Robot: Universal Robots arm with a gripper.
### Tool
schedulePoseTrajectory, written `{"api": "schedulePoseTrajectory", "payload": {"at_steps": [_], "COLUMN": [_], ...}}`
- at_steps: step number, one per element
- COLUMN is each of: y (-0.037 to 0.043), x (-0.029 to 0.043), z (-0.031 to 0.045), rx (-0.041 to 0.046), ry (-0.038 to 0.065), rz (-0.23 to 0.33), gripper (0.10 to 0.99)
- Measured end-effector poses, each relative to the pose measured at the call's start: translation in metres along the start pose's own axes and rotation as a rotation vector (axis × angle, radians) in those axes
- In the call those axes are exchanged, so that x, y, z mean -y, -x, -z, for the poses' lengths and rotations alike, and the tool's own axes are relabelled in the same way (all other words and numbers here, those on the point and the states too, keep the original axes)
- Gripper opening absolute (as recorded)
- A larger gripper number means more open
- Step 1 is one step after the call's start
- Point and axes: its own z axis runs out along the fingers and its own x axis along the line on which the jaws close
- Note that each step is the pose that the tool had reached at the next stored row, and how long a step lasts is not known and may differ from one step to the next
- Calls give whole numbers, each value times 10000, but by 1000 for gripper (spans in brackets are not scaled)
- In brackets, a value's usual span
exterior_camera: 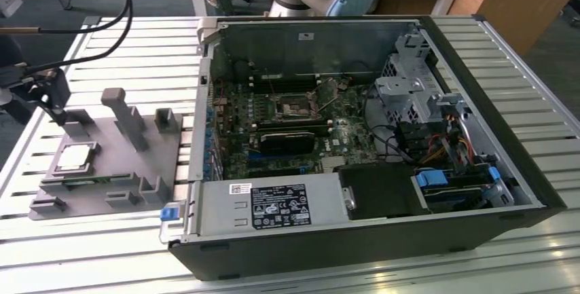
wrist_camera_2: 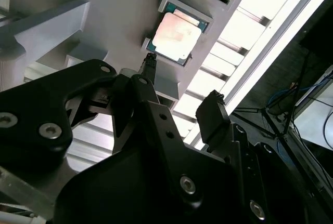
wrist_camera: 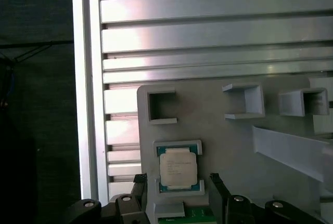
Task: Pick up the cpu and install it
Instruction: 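Pick up the cpu and move it towards the insertion slot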
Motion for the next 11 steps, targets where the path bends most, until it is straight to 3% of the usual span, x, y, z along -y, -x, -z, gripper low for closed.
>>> {"api": "schedulePoseTrajectory", "payload": {"at_steps": [11], "y": [2], "x": [9], "z": [-120], "rx": [-6], "ry": [0], "rz": [9], "gripper": [588]}}
